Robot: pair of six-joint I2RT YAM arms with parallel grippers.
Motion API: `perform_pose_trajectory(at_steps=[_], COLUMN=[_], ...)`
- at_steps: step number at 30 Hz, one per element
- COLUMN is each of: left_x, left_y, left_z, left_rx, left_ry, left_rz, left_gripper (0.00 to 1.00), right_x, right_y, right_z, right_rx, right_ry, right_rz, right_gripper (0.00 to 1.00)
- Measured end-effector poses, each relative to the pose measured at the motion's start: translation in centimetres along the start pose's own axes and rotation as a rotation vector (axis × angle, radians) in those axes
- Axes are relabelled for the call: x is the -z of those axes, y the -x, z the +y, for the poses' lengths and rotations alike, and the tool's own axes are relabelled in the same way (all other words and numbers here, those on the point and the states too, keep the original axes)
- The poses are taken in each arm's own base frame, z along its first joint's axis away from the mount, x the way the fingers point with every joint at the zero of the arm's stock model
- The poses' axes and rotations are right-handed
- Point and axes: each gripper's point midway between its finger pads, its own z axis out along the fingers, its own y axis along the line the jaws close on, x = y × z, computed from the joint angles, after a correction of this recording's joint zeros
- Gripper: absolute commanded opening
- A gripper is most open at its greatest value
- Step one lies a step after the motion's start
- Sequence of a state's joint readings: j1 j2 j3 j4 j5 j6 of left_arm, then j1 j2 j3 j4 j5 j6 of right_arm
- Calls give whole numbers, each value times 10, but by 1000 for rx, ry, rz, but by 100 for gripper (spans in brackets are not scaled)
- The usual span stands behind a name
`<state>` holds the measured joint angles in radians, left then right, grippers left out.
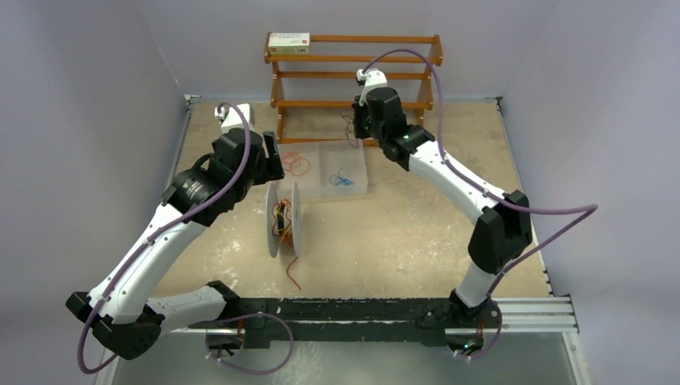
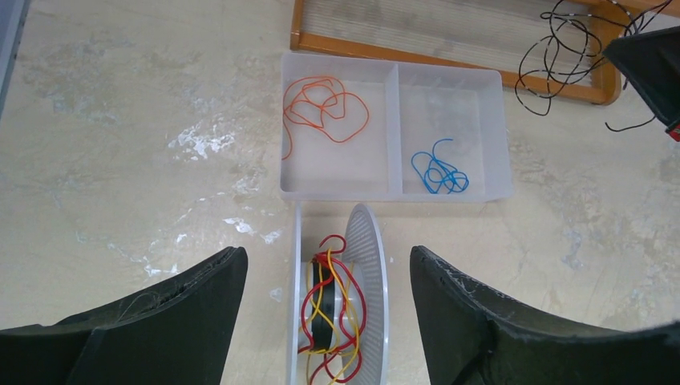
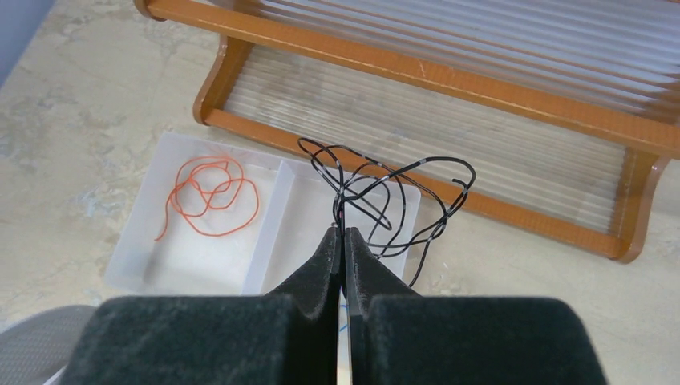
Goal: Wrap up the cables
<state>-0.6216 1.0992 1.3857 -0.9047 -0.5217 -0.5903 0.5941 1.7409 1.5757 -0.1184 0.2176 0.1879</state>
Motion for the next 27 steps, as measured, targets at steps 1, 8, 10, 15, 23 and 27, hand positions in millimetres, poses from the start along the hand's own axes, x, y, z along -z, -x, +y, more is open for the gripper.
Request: perform_pose_trajectory(at_steps=[1, 8, 10, 15, 23, 27], left_x=[0, 1, 1, 5, 30, 47], left_y=[-1, -2, -3, -3, 0, 0], left_z=[-1, -12, -15, -26, -73, -98], left_rx=[-1, -4, -14, -19, -2, -47], left_ry=[-6, -66, -87, -157, -432, -587], left_rz=[3, 12, 19, 27, 78, 113], left_gripper=[75, 76, 76, 75, 72, 69], right_x=[5, 47, 63, 112, 178, 197], right_y=[2, 12, 18, 26, 4, -5], right_z=[0, 11, 16, 30, 52, 66], right_rx=[-1, -9, -11, 9, 75, 102], right_ry=[3, 112, 158, 296, 519, 637], right_rz=[-6, -30, -47, -96, -140, -131], right_gripper=[0, 0, 0, 0, 0, 0])
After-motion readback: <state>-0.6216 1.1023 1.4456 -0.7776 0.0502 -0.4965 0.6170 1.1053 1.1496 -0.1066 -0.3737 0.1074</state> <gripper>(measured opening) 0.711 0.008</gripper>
